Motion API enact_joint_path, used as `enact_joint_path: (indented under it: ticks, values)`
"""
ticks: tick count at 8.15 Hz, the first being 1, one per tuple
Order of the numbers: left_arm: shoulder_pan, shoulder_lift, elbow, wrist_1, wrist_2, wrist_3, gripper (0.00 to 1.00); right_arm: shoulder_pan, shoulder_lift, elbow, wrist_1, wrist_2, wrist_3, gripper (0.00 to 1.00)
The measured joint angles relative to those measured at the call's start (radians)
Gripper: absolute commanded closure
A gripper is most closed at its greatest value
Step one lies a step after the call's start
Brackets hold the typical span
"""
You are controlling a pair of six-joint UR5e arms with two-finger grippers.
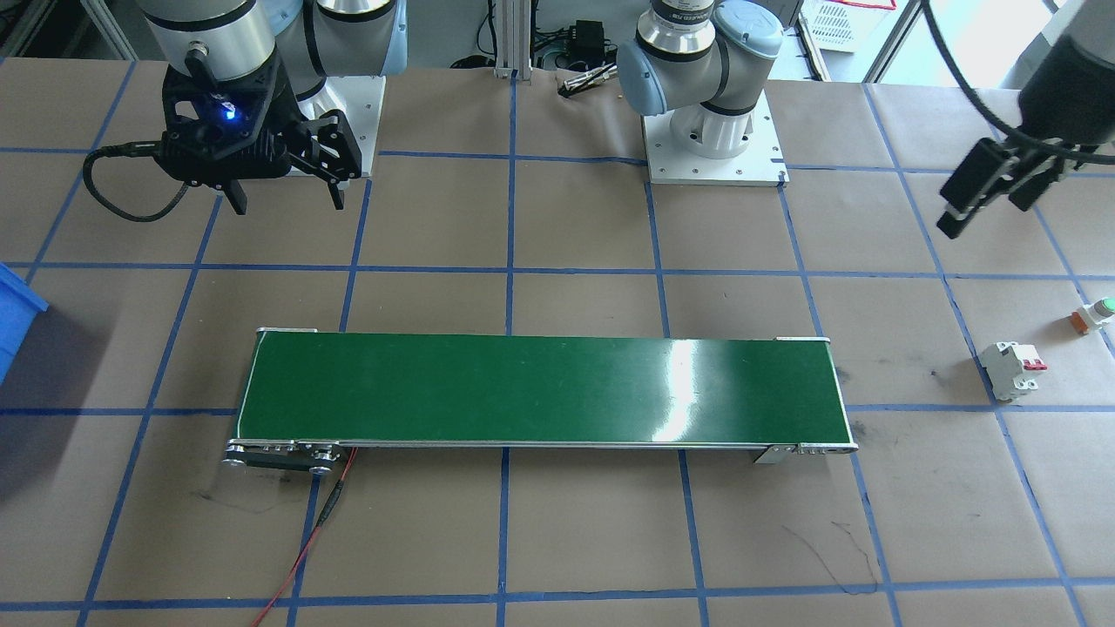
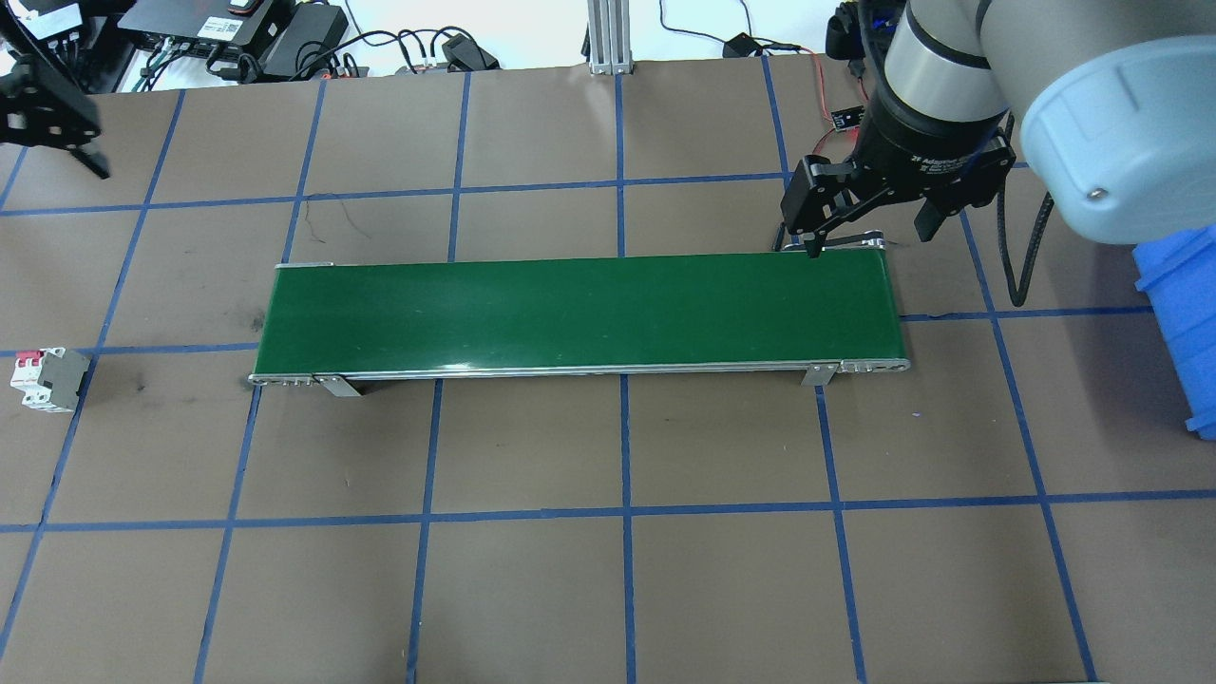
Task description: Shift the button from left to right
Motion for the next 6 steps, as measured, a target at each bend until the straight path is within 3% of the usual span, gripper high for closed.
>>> enact_joint_path:
  ticks: [3,6]
  values:
    - [0.338,-0.049,0.001,0.009,-0.003,0.257,0.00,0.000,0.000,0.000,0.001,0.000,0.000,0.00]
    - [0.564,-0.223,0.005,0.097,-0.001,0.521,0.00,0.001,0.000,0.000,0.000,0.000,0.001,0.00]
